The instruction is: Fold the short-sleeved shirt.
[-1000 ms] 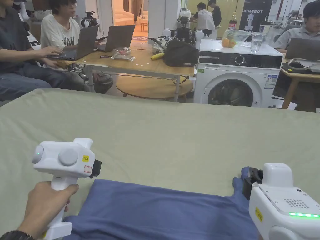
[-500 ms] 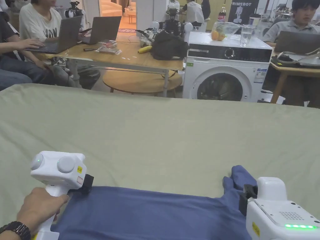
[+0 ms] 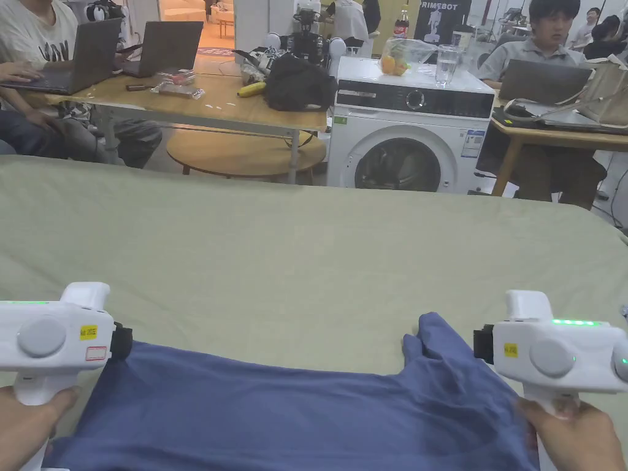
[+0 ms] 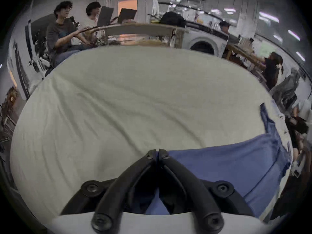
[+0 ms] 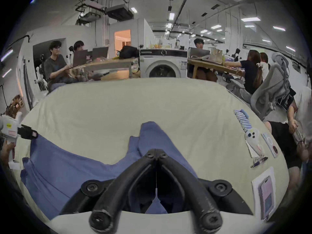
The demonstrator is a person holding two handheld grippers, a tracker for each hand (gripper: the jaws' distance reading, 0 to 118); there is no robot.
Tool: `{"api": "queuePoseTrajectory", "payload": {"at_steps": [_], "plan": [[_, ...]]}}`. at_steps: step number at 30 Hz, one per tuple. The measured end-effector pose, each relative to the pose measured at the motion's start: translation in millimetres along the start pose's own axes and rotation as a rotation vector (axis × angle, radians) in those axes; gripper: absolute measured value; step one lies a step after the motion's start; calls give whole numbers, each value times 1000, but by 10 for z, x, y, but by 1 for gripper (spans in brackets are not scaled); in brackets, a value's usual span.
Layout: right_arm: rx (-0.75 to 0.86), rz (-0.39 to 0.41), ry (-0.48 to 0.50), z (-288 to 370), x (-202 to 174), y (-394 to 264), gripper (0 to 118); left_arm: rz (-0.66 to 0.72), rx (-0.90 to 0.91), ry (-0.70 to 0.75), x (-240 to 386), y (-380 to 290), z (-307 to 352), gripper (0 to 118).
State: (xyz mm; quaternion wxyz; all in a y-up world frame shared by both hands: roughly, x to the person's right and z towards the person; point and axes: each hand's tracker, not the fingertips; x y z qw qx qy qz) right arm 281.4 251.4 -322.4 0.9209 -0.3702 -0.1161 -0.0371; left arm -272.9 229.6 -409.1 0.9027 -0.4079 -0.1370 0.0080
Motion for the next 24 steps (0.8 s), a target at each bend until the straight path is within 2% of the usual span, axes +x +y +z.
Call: {"api": "queuePoseTrajectory", "payload": {"at_steps": [1, 2, 4, 6, 9, 14, 17, 18, 20, 21, 24], "plan": [[-46, -5, 4, -104, 47, 40, 4, 3, 6, -11, -3, -11, 45, 0], [-110, 0, -7, -228, 76, 59, 17, 10, 21, -9, 0, -26, 90, 0], [-171, 21, -6, -450, 133, 73, 56, 12, 34, -13, 20, -59, 166, 0], [-232, 35, 15, -680, 182, 61, 59, 22, 39, -15, 18, -81, 200, 0], [-317, 8, 22, -954, 240, 18, 60, 33, 41, -19, 39, -120, 218, 0], [-286, 7, 42, -1000, 262, -12, 59, 35, 36, -17, 49, -135, 218, 0], [-252, 51, 10, -972, 275, -28, 54, 29, 39, -15, 59, -126, 233, 0], [-258, 41, 30, -968, 293, -31, 47, 29, 39, -15, 55, -119, 234, 0], [-259, 22, 50, -893, 332, -9, 4, 35, 41, -18, 42, -111, 254, 0], [-221, -2, 62, -785, 352, 3, 0, 40, 40, -20, 32, -108, 272, 0], [-160, -29, 89, -471, 366, 21, 0, 42, 55, -24, 8, -122, 364, 0]]}}
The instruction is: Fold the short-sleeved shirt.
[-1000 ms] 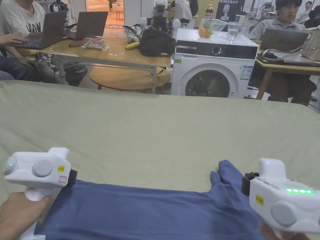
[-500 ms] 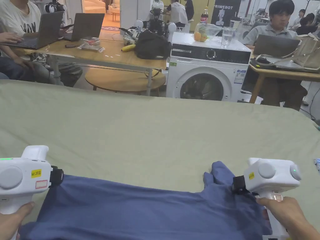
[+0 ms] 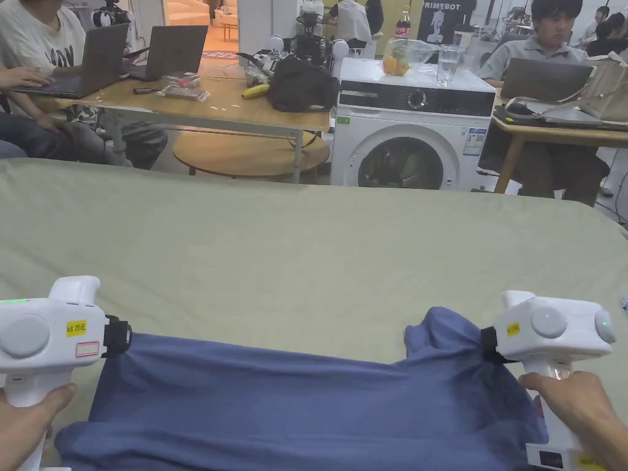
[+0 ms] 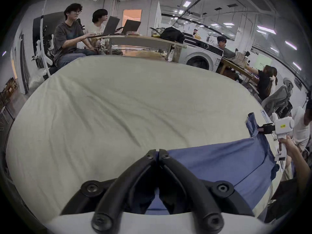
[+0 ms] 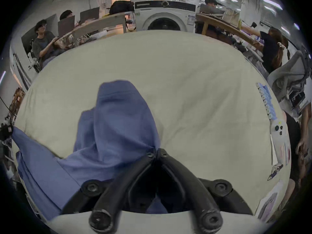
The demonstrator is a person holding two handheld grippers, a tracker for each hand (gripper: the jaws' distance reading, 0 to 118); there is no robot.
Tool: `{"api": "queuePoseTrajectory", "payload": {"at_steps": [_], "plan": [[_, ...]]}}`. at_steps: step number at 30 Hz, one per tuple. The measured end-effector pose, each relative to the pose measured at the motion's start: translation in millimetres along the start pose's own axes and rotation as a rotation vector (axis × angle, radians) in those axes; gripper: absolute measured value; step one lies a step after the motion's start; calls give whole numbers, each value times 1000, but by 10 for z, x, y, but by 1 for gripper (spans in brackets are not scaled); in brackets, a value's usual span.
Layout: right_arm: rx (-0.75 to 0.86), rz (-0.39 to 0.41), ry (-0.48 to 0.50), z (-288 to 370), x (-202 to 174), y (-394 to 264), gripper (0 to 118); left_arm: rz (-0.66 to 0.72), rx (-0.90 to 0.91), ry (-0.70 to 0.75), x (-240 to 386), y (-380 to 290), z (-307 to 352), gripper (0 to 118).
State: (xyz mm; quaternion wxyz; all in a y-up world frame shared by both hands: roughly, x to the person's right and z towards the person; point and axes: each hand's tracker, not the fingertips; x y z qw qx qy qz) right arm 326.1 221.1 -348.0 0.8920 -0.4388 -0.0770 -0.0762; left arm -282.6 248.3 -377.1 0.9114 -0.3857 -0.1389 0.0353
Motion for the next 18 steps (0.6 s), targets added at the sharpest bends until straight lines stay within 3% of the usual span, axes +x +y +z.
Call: {"api": "queuePoseTrajectory", "payload": {"at_steps": [18], "plan": [[179, 52, -26, 1843, -146, -1172, 0, 33, 101, -61, -155, -577, 1097, 0]]}}
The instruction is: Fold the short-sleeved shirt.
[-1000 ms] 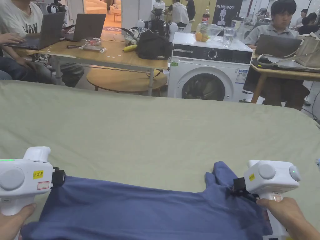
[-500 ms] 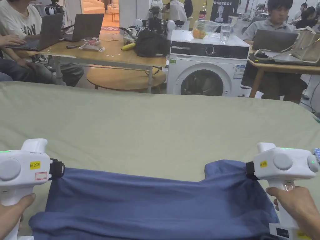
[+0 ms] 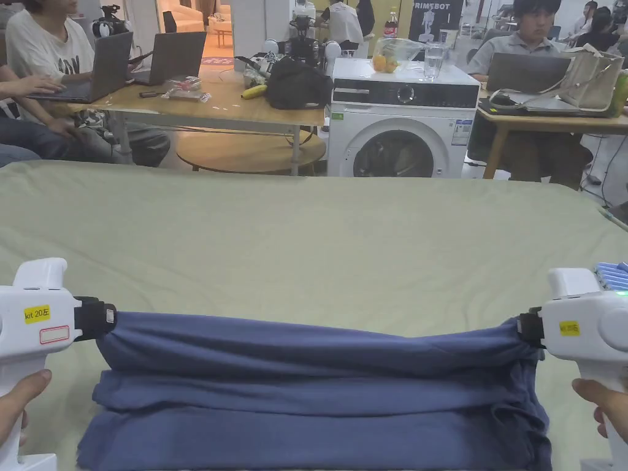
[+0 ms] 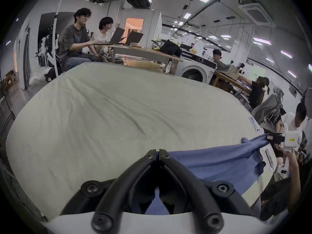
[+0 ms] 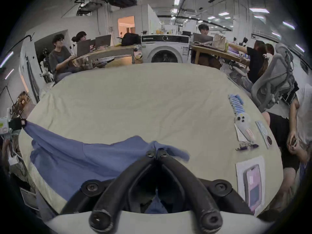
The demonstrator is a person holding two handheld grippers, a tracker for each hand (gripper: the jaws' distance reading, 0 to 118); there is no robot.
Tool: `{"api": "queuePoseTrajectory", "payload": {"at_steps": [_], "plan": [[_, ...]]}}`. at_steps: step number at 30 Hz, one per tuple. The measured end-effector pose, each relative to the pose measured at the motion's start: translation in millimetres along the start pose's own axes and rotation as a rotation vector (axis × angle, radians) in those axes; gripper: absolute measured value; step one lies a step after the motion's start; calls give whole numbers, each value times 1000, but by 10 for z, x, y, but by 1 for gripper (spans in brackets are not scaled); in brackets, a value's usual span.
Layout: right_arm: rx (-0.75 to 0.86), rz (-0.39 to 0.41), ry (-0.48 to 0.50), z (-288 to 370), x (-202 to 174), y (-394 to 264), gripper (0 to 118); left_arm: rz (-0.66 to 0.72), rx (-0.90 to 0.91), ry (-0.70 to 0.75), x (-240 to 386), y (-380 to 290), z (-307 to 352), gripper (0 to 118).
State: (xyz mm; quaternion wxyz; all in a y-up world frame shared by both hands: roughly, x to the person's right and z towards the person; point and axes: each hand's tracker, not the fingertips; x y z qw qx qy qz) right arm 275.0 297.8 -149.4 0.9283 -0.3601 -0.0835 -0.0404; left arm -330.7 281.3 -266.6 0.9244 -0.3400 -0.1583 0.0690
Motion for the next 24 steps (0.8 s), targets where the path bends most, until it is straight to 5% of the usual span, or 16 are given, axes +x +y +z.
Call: {"api": "queuePoseTrajectory", "payload": {"at_steps": [10, 24], "plan": [[-160, 103, -49, 123, -31, -635, 0, 2, -154, -3, -108, -632, 60, 0], [-280, 97, -105, -319, 15, -1166, 0, 14, -304, 25, -263, -1086, -296, 0]]}}
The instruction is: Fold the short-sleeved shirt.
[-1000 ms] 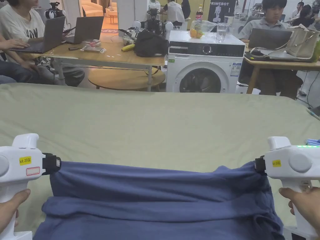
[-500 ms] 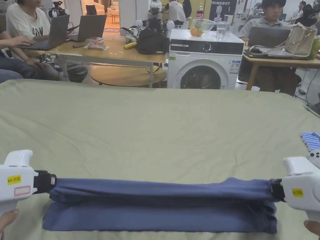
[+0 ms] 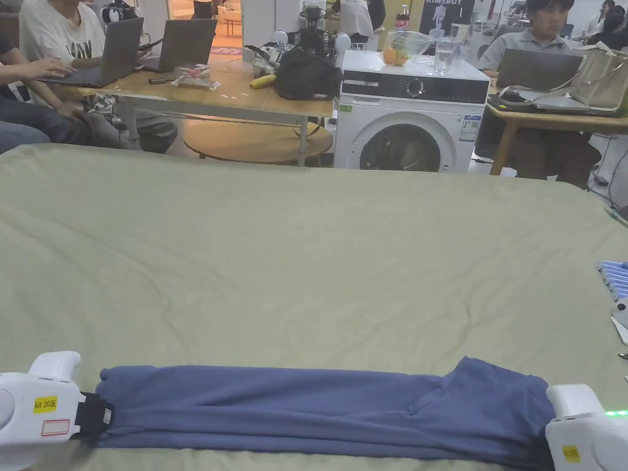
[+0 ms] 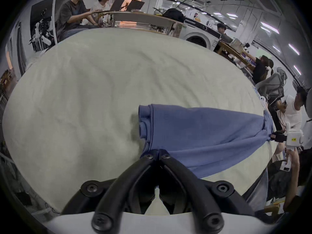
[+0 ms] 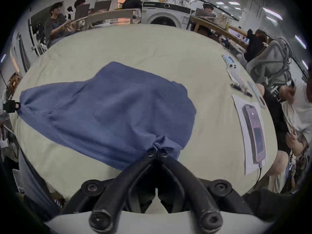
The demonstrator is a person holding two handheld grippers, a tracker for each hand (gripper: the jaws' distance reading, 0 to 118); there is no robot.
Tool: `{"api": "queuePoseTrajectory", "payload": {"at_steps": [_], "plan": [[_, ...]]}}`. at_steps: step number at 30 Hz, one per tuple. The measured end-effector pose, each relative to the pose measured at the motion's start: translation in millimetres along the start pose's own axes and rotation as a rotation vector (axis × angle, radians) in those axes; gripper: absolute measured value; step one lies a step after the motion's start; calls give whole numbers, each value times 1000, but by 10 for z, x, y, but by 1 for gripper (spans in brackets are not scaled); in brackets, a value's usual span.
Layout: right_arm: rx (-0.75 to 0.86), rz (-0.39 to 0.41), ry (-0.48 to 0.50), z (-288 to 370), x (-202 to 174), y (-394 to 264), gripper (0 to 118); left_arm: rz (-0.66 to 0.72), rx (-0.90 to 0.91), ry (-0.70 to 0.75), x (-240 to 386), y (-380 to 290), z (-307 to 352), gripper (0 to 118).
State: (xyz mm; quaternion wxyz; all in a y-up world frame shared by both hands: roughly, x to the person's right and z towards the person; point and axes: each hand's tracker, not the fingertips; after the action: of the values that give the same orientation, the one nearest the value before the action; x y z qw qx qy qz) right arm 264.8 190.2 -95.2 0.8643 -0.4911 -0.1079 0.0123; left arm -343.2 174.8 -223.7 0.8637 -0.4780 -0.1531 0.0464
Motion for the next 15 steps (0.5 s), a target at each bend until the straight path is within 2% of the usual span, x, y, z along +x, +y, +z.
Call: {"api": "queuePoseTrajectory", "payload": {"at_steps": [2, 4, 5, 6, 7, 8, 10, 14, 15], "plan": [[-1, 1, -7, -4, -32, 29, 0, 14, 1, 8, 20, 4, 13, 0], [24, -12, -63, 83, -72, 55, 1, 48, 12, -32, 65, 32, 62, 2], [56, -21, -96, 156, -97, 83, 9, 50, 30, -42, 132, 52, 107, 10], [101, -30, -113, 230, -119, 119, 25, 39, 57, -24, 213, 74, 142, 22], [138, -40, -116, 287, -136, 152, 25, 18, 93, 4, 284, 94, 169, 22], [166, -54, -118, 359, -166, 184, 30, -19, 138, 20, 365, 119, 199, 26], [210, -88, -112, 448, -235, 271, 52, -55, 216, 17, 501, 170, 232, 41], [396, -95, -159, 597, -471, 401, 54, -105, 382, -1, 793, 221, 314, 44], [493, -111, -115, 637, -545, 417, 54, -125, 440, 5, 886, 221, 347, 44]]}}
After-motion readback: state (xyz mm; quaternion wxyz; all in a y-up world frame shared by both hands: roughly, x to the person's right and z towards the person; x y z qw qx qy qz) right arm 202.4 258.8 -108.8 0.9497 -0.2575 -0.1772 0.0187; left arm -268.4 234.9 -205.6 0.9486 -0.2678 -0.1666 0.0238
